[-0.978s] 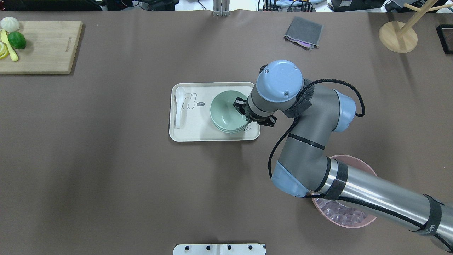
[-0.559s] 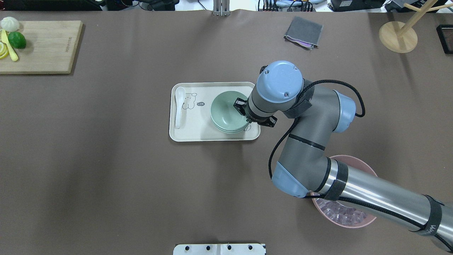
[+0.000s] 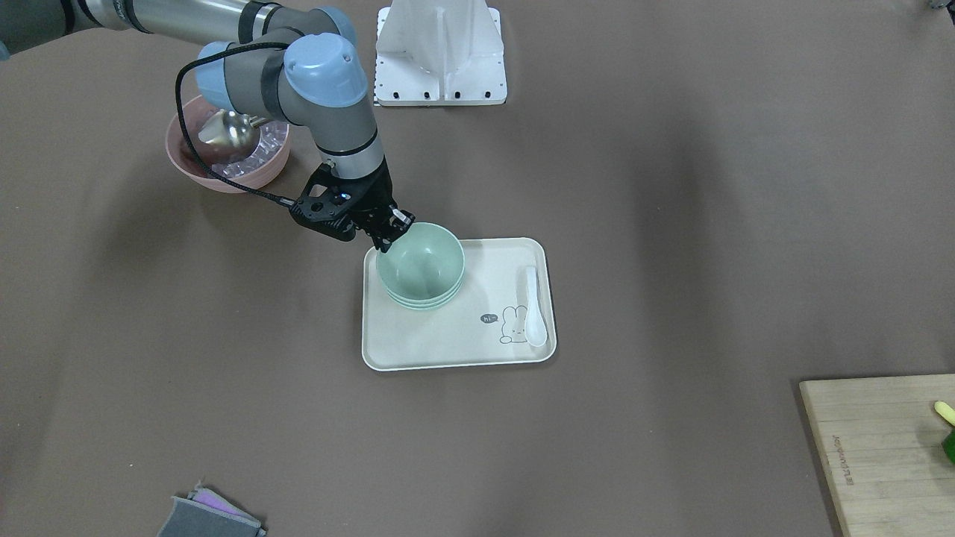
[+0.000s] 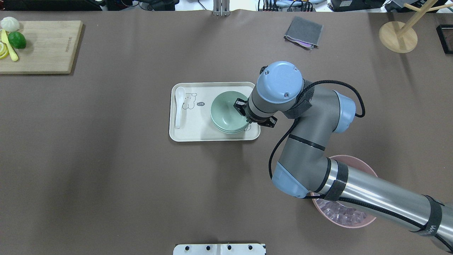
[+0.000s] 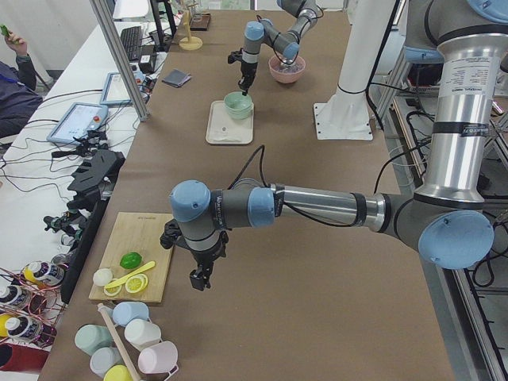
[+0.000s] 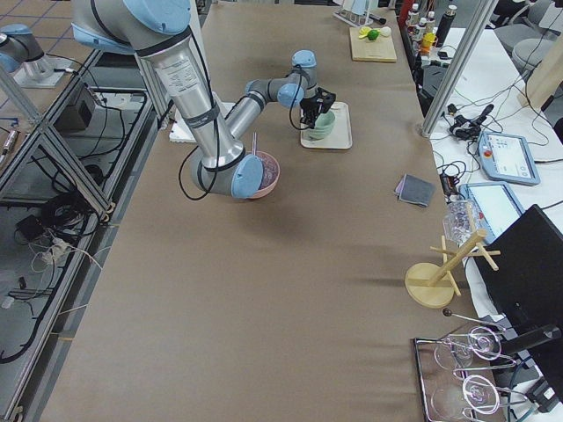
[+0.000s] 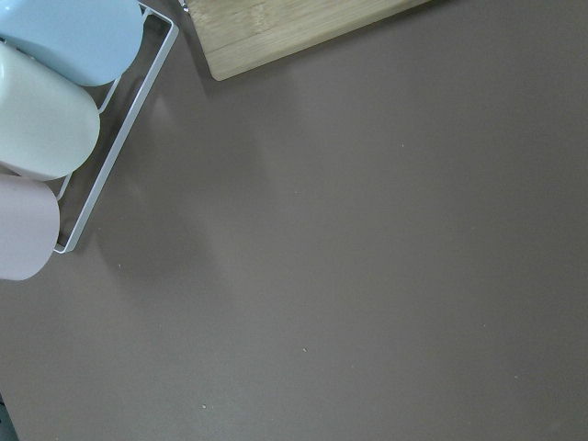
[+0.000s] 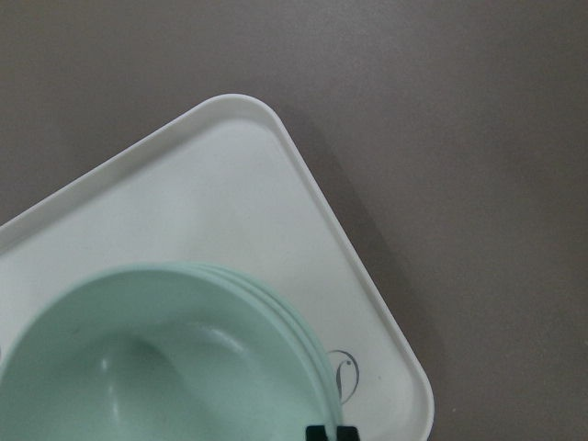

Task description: Stack green bowls together

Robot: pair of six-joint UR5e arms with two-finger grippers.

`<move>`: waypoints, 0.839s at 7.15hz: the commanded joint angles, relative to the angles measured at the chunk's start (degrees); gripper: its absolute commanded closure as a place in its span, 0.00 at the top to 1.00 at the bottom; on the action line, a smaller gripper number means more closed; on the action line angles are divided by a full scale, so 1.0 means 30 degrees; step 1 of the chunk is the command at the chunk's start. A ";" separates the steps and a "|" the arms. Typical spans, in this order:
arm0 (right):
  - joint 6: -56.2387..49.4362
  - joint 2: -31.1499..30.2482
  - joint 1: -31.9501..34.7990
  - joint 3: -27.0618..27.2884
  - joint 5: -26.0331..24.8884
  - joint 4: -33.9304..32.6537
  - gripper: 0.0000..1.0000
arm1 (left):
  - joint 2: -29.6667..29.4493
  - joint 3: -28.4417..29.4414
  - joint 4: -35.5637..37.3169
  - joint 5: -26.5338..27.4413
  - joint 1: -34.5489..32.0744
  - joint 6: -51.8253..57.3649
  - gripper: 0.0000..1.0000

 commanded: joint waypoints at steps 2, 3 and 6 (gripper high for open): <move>-0.0029 0.0013 -0.0006 -0.0001 -0.0233 0.0000 0.00 | 0.0119 -0.0050 -0.0080 -0.0047 0.0007 0.0000 0.98; -0.0087 0.0013 -0.0006 -0.0001 -0.0264 0.0000 0.00 | 0.0119 -0.0051 -0.0080 -0.0048 0.0007 0.0000 0.98; -0.0087 0.0072 -0.0006 -0.0001 -0.0469 0.0000 0.17 | 0.0119 -0.0051 -0.0080 -0.0018 0.0007 0.0000 0.98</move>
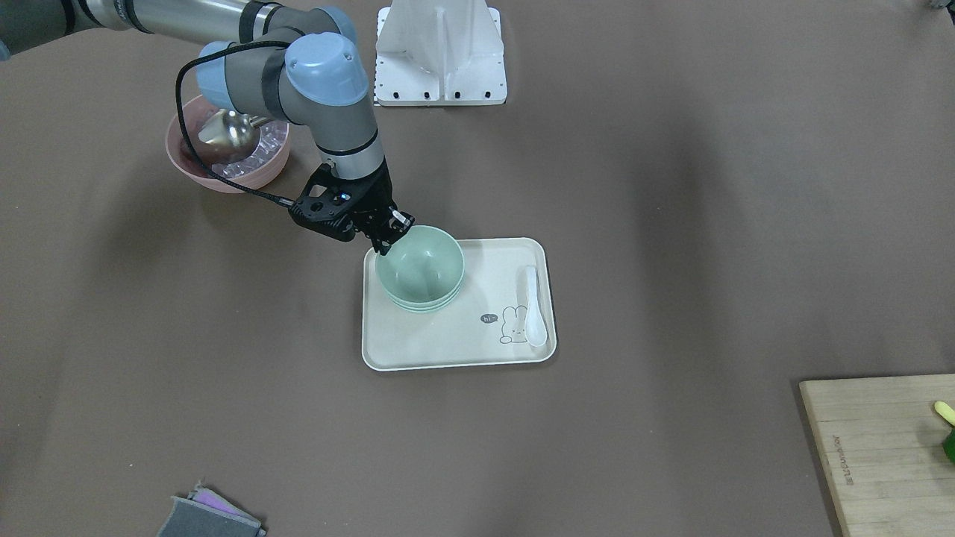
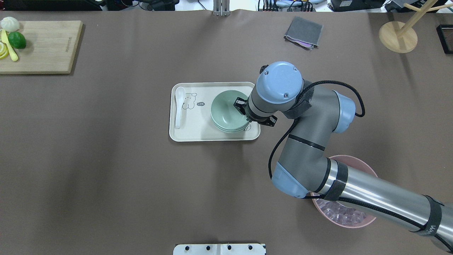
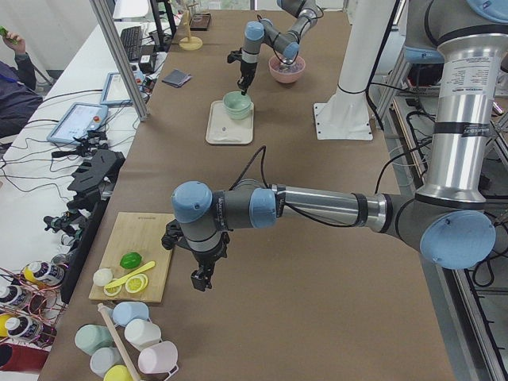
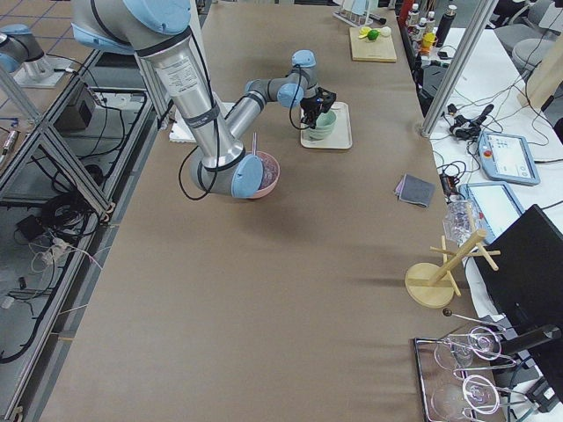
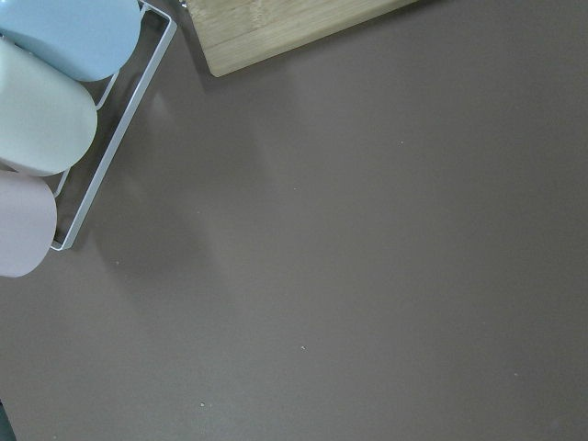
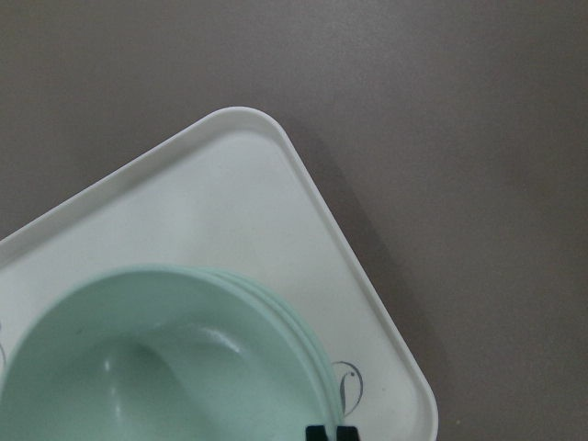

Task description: Stack green bowls together

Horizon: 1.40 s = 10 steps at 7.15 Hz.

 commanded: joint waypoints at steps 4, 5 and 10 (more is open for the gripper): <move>-0.3936 -0.0034 0.0203 0.0262 0.0034 -0.0581 1.00 | 0.0001 0.0058 0.0029 0.0009 0.0000 0.0000 0.98; -0.4199 0.0111 0.0785 0.0409 0.0528 -0.1543 1.00 | 0.0001 0.0029 0.0058 0.0009 0.0000 0.0000 0.98; -1.7057 -0.4206 0.8741 0.1751 0.6119 -0.3779 1.00 | 0.0961 -0.1425 -0.0146 -0.0049 0.0000 -0.2043 0.98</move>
